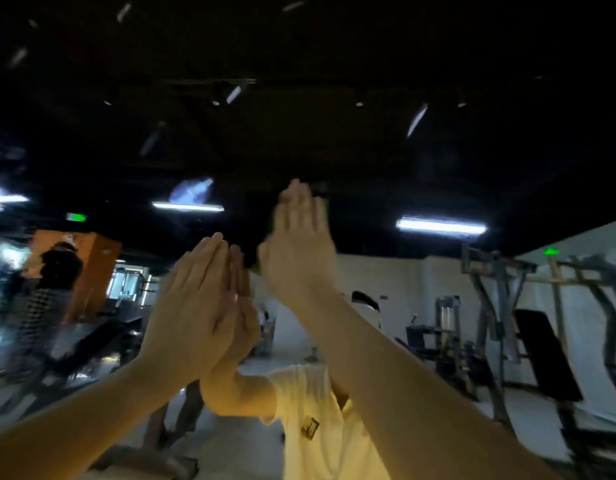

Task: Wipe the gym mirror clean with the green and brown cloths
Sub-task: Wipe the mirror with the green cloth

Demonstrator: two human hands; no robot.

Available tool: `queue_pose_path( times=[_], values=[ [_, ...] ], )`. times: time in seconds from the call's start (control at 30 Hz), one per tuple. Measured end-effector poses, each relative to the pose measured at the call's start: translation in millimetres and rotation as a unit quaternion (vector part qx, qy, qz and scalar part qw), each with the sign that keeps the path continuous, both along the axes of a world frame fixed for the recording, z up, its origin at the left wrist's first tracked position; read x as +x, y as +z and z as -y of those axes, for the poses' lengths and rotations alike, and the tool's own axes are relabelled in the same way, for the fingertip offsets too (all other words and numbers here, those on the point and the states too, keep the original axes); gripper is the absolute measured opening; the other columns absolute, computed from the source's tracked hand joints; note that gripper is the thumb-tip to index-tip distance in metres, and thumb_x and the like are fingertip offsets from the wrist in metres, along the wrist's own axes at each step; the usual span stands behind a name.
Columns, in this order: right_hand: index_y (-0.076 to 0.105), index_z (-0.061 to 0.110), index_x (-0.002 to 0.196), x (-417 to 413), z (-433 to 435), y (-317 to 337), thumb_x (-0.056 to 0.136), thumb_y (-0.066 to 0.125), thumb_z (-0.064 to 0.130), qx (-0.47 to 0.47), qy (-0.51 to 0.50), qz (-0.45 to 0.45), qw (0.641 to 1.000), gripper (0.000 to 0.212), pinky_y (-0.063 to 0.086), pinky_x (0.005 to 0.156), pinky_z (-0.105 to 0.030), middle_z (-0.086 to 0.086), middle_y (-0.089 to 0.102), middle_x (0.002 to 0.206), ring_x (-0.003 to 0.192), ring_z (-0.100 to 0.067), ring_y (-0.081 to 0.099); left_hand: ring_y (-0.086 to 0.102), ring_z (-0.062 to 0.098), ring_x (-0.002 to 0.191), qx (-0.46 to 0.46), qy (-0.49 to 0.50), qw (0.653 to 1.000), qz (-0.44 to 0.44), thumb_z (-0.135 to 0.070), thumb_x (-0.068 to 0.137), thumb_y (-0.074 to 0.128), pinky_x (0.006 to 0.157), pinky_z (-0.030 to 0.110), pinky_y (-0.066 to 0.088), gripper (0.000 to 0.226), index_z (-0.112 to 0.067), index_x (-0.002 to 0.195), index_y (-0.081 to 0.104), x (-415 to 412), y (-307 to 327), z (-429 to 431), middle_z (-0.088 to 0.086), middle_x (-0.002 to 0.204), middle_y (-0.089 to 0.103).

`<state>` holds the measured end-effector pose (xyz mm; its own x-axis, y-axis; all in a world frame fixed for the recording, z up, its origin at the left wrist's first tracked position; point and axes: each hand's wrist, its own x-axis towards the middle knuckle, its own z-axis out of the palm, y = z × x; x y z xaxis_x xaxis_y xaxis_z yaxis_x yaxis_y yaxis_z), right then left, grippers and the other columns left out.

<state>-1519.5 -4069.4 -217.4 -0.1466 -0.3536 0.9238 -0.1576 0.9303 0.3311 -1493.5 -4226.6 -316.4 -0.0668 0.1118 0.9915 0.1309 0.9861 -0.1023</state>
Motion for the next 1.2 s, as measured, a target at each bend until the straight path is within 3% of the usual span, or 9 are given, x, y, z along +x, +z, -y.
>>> queue_pose_path(
  times=[0.17,0.27,0.43,0.57,0.7,0.8,0.93,1.03,1.2],
  values=[
    [0.000,0.002,0.162,-6.5,-18.8,1.3,0.108,0.015,0.042,0.080,0.015,-0.022,0.996,0.068,0.000,0.129,-0.048,-0.020,-0.005,0.170,0.159,-0.031,-0.005,0.033,0.034,0.150,-0.001,0.007,1.000,-0.013,-0.028,0.096,0.034,0.124,0.050,0.027,0.066,0.005,0.153,0.037,-3.8,15.9,-6.8,0.025,0.160,0.037],
    [0.002,0.004,0.163,-9.3,-90.9,19.3,0.107,0.012,0.041,0.006,-0.017,-0.052,0.998,0.068,-0.002,0.128,-0.045,-0.018,-0.003,0.171,0.159,-0.029,-0.002,0.028,0.032,0.153,-0.002,-0.016,1.000,-0.008,-0.040,0.100,0.035,0.125,0.050,0.025,0.071,0.003,0.157,0.032,-17.7,31.4,-45.3,0.021,0.163,0.033],
    [0.002,0.003,0.163,-10.1,-238.6,35.2,0.105,0.007,0.039,-0.087,-0.073,-0.043,0.993,0.069,0.002,0.129,-0.043,-0.017,-0.002,0.171,0.159,-0.027,-0.001,0.005,0.024,0.160,0.011,-0.026,1.000,-0.001,-0.060,0.100,0.023,0.130,0.044,0.008,0.086,-0.002,0.163,0.013,-34.5,61.5,-116.7,0.014,0.172,0.009],
    [0.015,-0.004,0.160,-4.4,-328.0,25.4,0.101,0.010,0.039,-0.193,-0.104,-0.034,0.975,0.073,0.016,0.128,-0.049,-0.024,0.015,0.168,0.157,-0.034,0.016,0.006,0.027,0.160,0.021,-0.002,1.000,-0.008,-0.068,0.101,0.016,0.130,0.048,0.012,0.091,-0.001,0.163,0.012,-41.6,63.8,-128.9,0.016,0.172,0.009],
    [0.045,-0.016,0.139,0.3,-303.9,39.0,0.097,0.018,0.031,-0.302,-0.097,-0.016,0.948,0.068,0.036,0.115,-0.057,-0.040,0.050,0.139,0.131,-0.048,0.048,0.007,0.027,0.160,0.015,0.004,1.000,-0.006,-0.070,0.101,0.015,0.129,0.048,0.012,0.093,-0.001,0.163,0.013,-41.8,64.9,-124.5,0.016,0.172,0.010],
    [0.047,-0.018,0.135,3.0,-227.7,48.8,0.098,0.016,0.031,-0.244,-0.096,-0.062,0.963,0.069,0.037,0.113,-0.059,-0.041,0.048,0.141,0.133,-0.051,0.046,0.004,0.026,0.160,-0.016,0.012,1.000,-0.002,-0.070,0.102,0.011,0.129,0.050,0.014,0.092,-0.003,0.163,0.008,-42.9,63.2,-115.2,0.015,0.172,0.006],
    [0.025,0.000,0.159,-0.7,-117.6,50.7,0.104,0.020,0.039,-0.058,-0.013,-0.057,0.997,0.068,0.014,0.128,-0.052,-0.024,0.018,0.167,0.156,-0.036,0.016,-0.003,0.022,0.160,-0.041,0.010,0.999,0.002,-0.069,0.103,0.010,0.129,0.049,0.014,0.089,-0.004,0.164,0.005,-44.5,59.5,-105.6,0.014,0.173,0.000],
    [0.011,0.007,0.164,-2.5,-102.4,55.4,0.108,0.024,0.040,0.057,0.004,-0.048,0.997,0.067,0.001,0.129,-0.042,-0.014,0.005,0.172,0.159,-0.026,0.004,-0.005,0.020,0.160,-0.042,0.010,0.999,0.002,-0.070,0.103,0.010,0.129,0.048,0.013,0.090,-0.004,0.164,0.004,-45.6,59.9,-106.3,0.014,0.173,-0.001],
    [0.009,0.007,0.163,-8.0,-225.2,71.3,0.107,0.025,0.037,-0.071,-0.058,-0.054,0.994,0.066,0.006,0.129,-0.044,-0.014,0.004,0.172,0.159,-0.027,0.005,-0.007,0.021,0.160,-0.050,0.012,0.999,-0.001,-0.068,0.103,0.012,0.130,0.048,0.011,0.089,-0.004,0.164,0.000,-47.8,58.8,-103.7,0.013,0.173,-0.003]
  ],
)
